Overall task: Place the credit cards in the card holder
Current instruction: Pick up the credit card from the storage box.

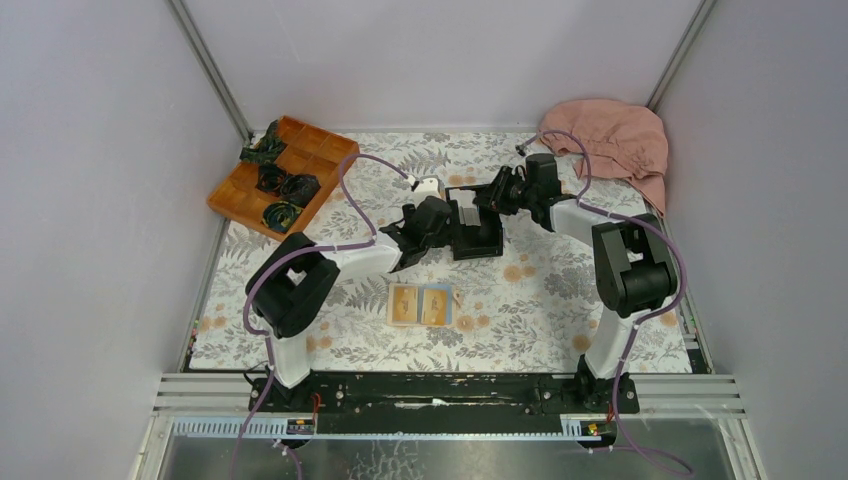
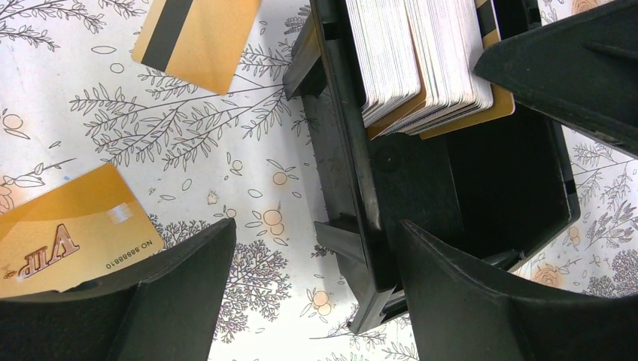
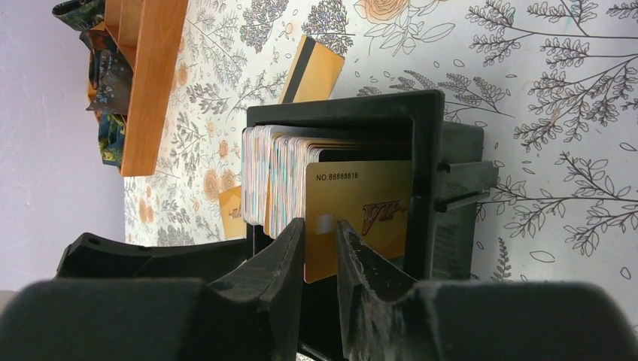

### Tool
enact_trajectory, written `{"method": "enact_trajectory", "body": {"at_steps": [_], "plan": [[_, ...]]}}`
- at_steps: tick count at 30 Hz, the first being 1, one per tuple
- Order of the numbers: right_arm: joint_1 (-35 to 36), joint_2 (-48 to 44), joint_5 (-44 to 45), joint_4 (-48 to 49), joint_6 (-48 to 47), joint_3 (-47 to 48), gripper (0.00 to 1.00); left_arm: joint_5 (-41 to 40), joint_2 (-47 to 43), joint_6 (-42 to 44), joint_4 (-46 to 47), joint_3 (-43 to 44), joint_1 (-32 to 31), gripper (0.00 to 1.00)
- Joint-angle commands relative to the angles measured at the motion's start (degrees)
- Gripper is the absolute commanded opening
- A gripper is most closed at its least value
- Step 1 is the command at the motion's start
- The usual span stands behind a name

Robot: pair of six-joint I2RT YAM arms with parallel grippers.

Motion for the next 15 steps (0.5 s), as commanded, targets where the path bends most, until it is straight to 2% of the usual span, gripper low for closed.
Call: {"method": "enact_trajectory", "body": {"at_steps": [1, 15], "plan": [[0.40, -3.94, -0.67, -1.04, -0.36, -0.04, 0.26, 0.48, 0.68, 0.43, 2.52, 1.47, 0.62, 0.84], [0.34, -6.03, 1.78, -3.14, -1.37, -0.21, 0.20, 1.13, 0.28, 0.67, 3.21, 0.65, 0.84, 0.84]]}}
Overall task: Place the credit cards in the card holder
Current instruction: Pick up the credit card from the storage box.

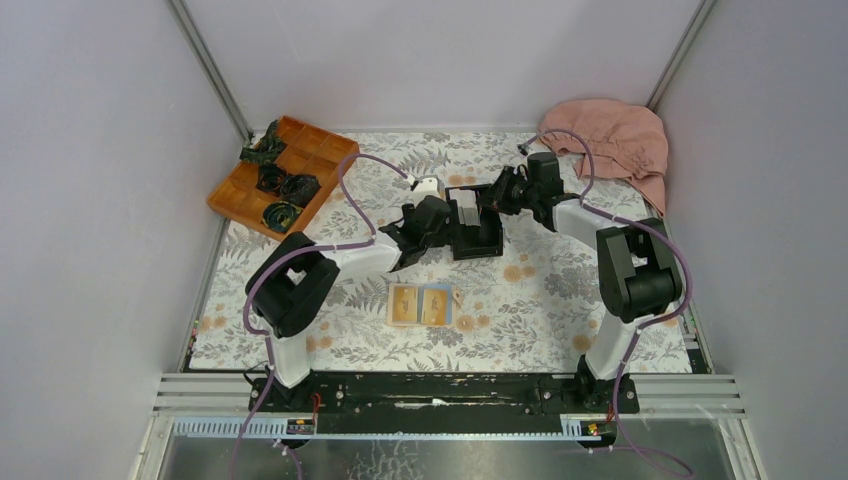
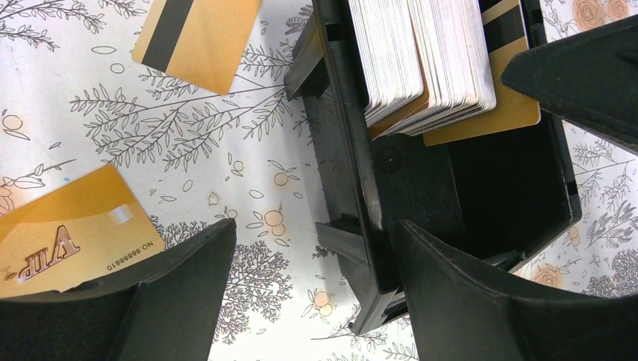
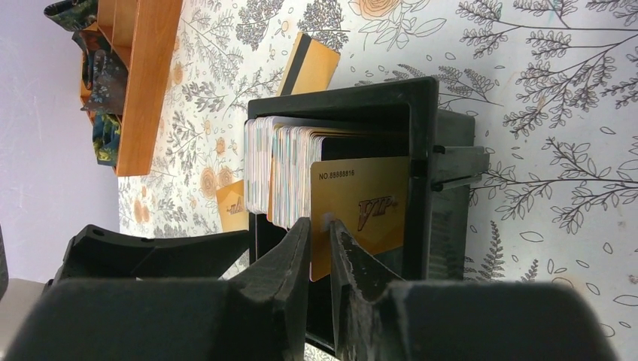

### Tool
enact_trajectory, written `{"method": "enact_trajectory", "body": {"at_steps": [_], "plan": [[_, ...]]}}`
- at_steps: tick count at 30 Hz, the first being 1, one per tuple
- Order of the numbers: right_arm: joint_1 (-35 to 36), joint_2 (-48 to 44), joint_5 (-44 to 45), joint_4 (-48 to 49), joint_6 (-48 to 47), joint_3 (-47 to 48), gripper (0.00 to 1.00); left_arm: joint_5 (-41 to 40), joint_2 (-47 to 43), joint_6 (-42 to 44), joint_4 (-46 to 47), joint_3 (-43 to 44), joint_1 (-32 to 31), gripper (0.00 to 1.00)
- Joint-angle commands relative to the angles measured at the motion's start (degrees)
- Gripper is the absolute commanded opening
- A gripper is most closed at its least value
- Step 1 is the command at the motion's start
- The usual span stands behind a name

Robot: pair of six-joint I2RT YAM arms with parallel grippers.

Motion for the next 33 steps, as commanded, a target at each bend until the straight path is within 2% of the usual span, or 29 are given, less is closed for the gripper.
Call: {"method": "enact_trajectory", "body": {"at_steps": [1, 6, 11, 15, 28, 33], "plan": [[0.35, -3.61, 0.88, -0.33, -0.97, 0.16, 0.19, 0.68, 0.05, 0.65, 3.28, 0.53, 0.65, 0.84], [0.55, -4.93, 4.18, -3.99, -3.83, 1.06, 0.16, 0.82, -0.02, 0.52, 3.54, 0.32, 0.82, 0.84], [2.17, -6.54, 11.37, -10.01, -8.94, 3.08, 0.11, 0.77, -0.47, 0.08, 3.65, 0.22, 0.86, 0.84], [3.48, -7.92, 16.10, -12.71, -11.43, 3.64, 0.00, 0.42, -1.12, 0.08, 2.85, 0.48, 0.89, 0.84], [6.57, -17.55, 26.80, -15.33, -16.07, 1.03, 0.00, -1.75, -10.17, -0.31, -0.46, -0.79, 0.73, 0.85], [7.70, -26.48, 27.14, -18.46, -16.86, -2.03, 0.00, 0.41, -16.28, -0.49, -1.31, -3.44, 0.58, 0.86]]}}
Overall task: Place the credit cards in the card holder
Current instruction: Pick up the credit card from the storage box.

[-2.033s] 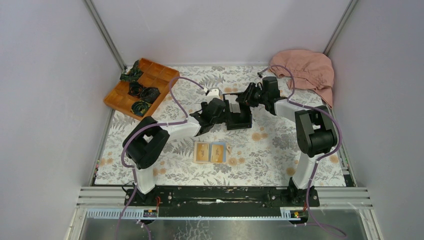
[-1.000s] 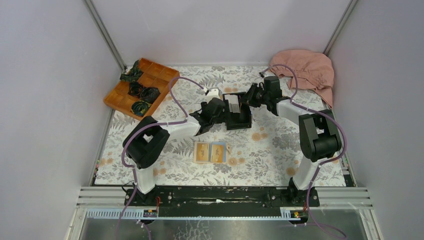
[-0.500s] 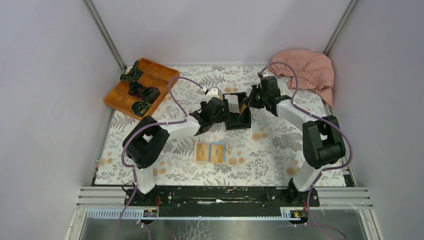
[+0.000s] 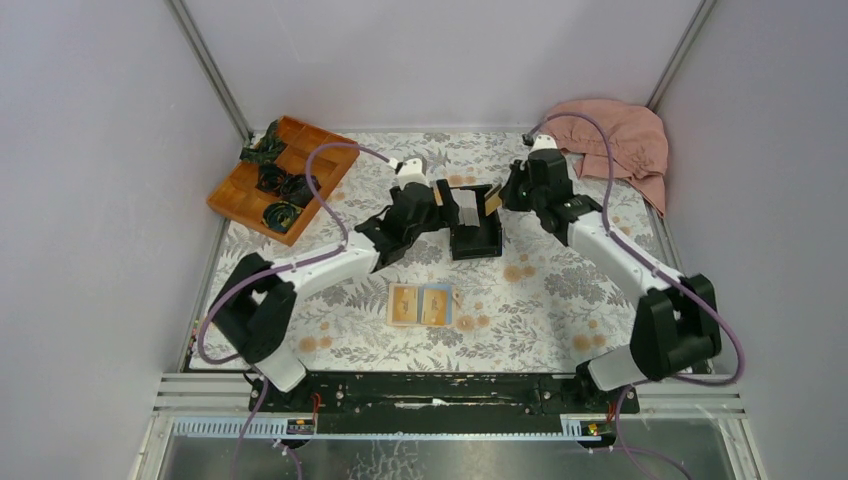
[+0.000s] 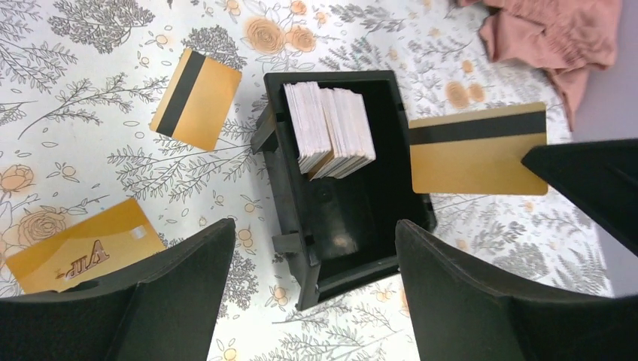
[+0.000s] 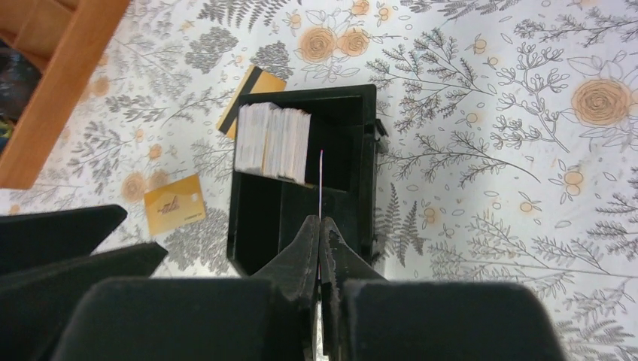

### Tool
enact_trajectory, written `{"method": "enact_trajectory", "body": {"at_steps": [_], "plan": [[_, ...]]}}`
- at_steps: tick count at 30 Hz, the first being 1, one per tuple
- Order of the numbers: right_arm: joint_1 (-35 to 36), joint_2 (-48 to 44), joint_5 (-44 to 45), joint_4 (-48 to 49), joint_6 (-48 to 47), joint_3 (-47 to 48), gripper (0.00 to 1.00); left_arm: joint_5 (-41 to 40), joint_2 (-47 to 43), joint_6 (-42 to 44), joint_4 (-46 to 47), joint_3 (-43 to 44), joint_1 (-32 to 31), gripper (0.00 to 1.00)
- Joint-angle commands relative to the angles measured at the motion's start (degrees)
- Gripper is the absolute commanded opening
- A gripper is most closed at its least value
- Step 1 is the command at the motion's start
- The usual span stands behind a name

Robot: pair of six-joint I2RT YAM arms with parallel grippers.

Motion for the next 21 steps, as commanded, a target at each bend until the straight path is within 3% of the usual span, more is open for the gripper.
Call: {"method": "enact_trajectory", "body": {"at_steps": [1, 7, 11, 16, 21], "plan": [[1.29, -9.95, 1.45, -3.18, -2.01, -2.90, 0.00, 2.11, -6.34, -0.17, -0.53, -3.66, 0.06, 0.86], [1.36, -21.72, -9.38, -9.96, -2.35, -8.56, 0.00, 12.84, -16.48, 3.59, 6.21, -12.29, 0.01, 0.87], [1.37, -27.75, -18.32, -12.68, -1.28, -12.68, 0.00, 25.31, -21.16, 7.12, 9.92, -16.74, 0.06, 0.87], [1.47, -34.20, -28.23, -12.20, 1.43, -18.70, 0.00, 36.62, -25.43, 8.17, 11.24, -20.33, 0.05, 0.87], [1.91, -37.84, -36.25, -9.59, 4.90, -23.33, 0.00, 42.39, -27.74, 8.61, 11.02, -21.70, -0.07, 0.88]]}}
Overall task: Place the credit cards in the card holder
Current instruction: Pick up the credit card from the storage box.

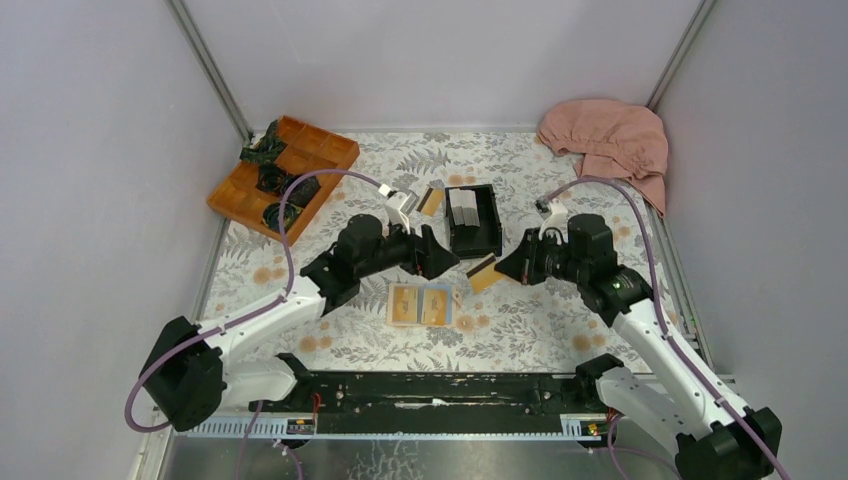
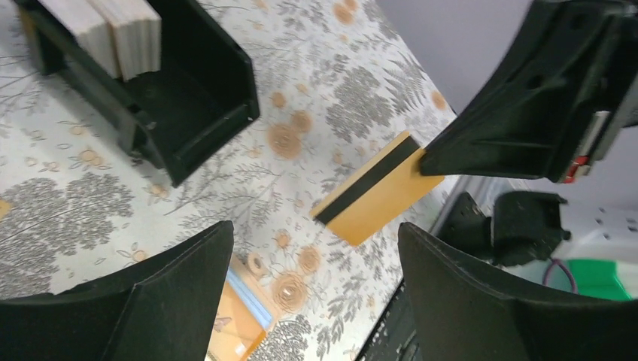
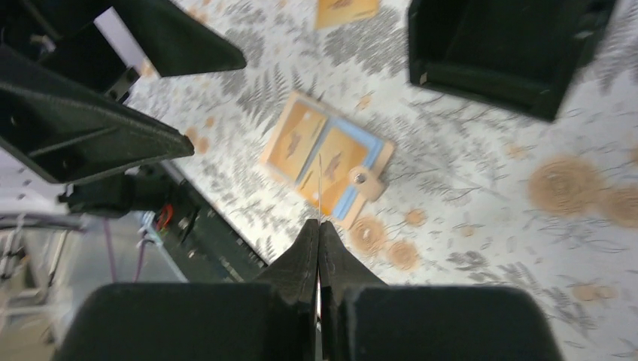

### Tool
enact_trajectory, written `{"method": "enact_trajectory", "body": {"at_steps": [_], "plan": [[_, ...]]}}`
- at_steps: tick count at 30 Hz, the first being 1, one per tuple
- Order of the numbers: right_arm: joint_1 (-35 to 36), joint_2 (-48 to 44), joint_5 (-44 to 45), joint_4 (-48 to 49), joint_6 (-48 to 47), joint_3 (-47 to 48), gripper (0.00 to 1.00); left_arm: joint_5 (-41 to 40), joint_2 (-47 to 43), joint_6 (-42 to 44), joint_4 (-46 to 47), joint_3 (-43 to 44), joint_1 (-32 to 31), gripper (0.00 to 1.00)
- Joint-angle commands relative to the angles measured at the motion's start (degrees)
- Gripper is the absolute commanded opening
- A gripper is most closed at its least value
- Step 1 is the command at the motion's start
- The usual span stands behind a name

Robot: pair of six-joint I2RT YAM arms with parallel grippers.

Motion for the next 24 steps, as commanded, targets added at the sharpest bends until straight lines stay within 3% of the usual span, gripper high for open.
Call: {"method": "enact_trajectory", "body": {"at_steps": [1, 8, 15, 24], "plan": [[0.82, -2.88, -11.16, 3.82, 4.42, -3.08, 0.00, 10.24, -1.90, 2.22, 4.72, -1.27, -0.01, 0.88], [2.82, -2.35, -17.32, 12.17, 10.42, -7.05, 0.00, 18.95, 1.84, 2.22, 4.94, -1.25, -0.17, 0.87], [3.98, -0.43, -19.02, 16.70, 13.45, -7.29, 0.00, 21.72, 2.41, 3.95, 2.99, -1.30, -0.35, 0.84], [4.43, 3.71, -21.78, 22.82, 15.98, -7.70, 0.00, 28.10, 4.83, 4.31, 3.06, -1.54, -0.27, 0.63]]}}
